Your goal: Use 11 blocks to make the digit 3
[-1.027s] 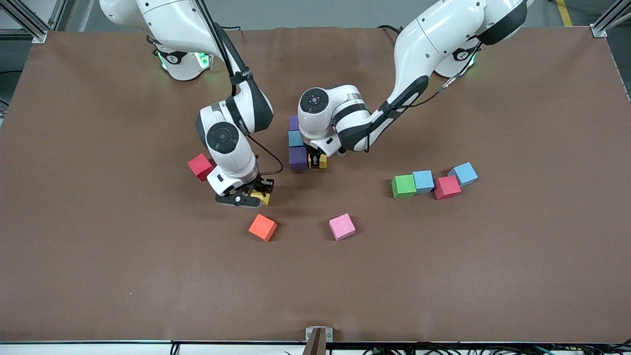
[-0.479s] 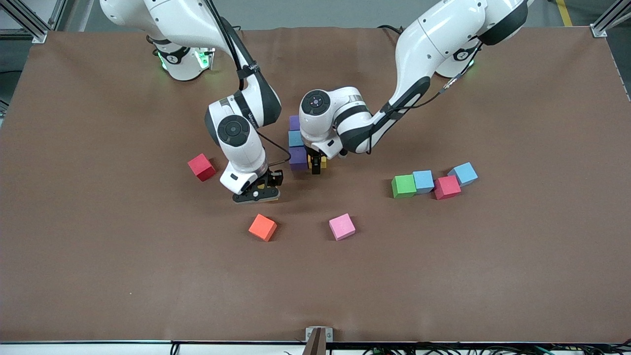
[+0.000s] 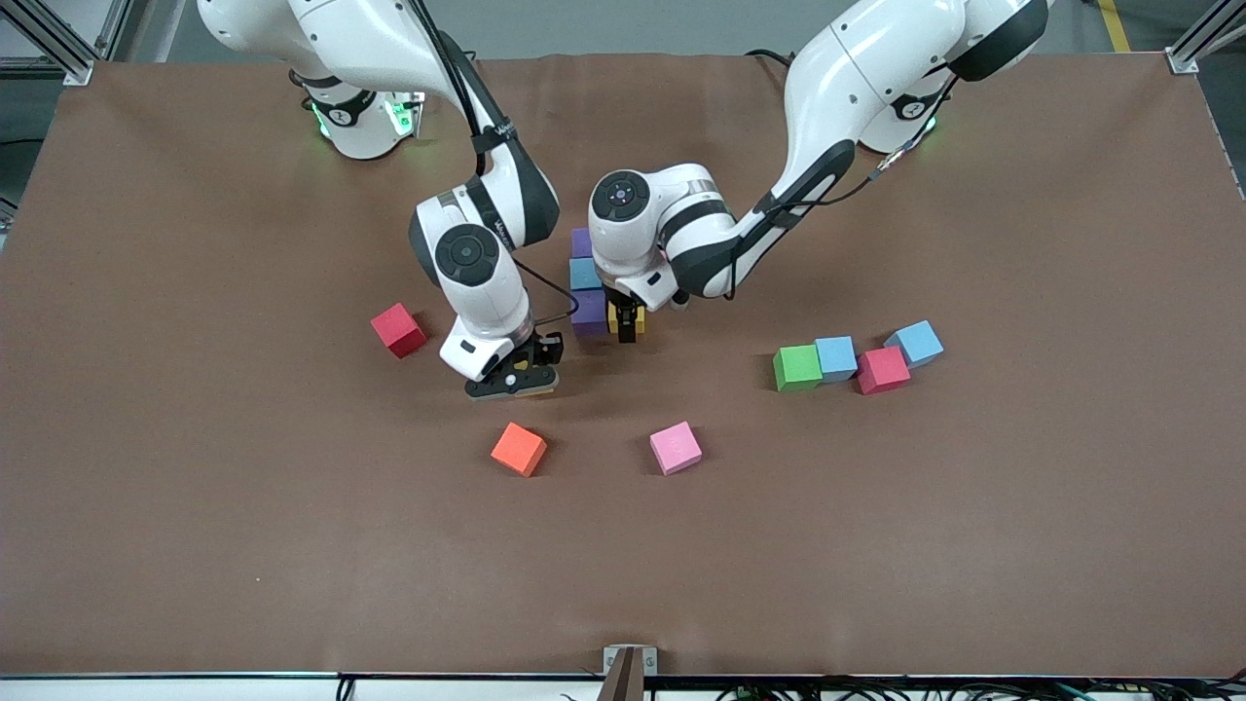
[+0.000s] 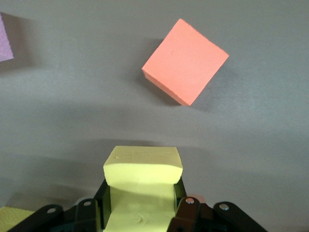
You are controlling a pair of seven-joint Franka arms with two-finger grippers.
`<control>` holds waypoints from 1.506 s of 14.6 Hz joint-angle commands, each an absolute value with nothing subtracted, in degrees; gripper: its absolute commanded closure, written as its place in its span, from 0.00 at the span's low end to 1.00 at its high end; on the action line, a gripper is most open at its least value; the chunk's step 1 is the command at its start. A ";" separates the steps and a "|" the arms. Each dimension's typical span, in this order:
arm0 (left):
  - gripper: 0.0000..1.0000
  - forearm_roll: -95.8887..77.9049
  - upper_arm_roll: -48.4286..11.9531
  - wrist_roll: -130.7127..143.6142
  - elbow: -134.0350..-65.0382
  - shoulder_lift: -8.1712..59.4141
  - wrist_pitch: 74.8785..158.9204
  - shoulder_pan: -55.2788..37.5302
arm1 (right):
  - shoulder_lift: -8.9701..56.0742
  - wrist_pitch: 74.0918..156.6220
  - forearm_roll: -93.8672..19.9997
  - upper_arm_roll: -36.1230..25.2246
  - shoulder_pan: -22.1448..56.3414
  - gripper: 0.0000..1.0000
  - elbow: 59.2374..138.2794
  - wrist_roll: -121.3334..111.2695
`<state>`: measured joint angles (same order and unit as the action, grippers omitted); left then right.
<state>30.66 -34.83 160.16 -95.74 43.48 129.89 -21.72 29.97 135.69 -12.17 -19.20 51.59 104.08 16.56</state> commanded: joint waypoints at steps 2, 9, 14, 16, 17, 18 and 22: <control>0.00 32.17 -36.12 171.04 -98.52 39.12 128.76 -20.75 | 31.80 135.88 -14.23 -19.42 53.87 0.99 102.66 16.08; 0.00 28.74 -39.64 168.66 -100.98 35.69 126.56 -11.18 | 37.70 135.18 -18.46 -19.51 56.86 0.99 95.45 19.51; 0.00 28.83 -39.73 164.71 -109.06 29.89 127.09 -1.52 | 37.79 134.22 -18.46 -19.42 57.66 0.99 95.54 21.27; 0.00 28.92 -39.73 164.44 -111.87 27.79 128.49 1.92 | 37.79 132.46 -18.46 -19.51 57.74 0.99 95.80 21.44; 0.00 29.18 -39.73 163.66 -113.45 26.73 129.71 3.50 | 37.79 132.10 -18.46 -19.51 57.74 0.99 95.97 21.53; 0.00 29.27 -39.73 161.65 -115.38 25.33 131.29 4.99 | 37.79 131.93 -18.46 -19.42 57.74 0.99 96.06 22.06; 0.00 29.62 -39.64 157.07 -122.24 22.85 137.62 9.39 | 38.58 131.92 -18.46 -19.42 58.18 0.99 95.89 23.73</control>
<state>28.39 -38.95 155.45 -117.06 26.14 134.18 7.17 38.02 132.12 -17.11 -19.00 57.34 96.22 22.63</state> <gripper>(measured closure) 0.000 0.471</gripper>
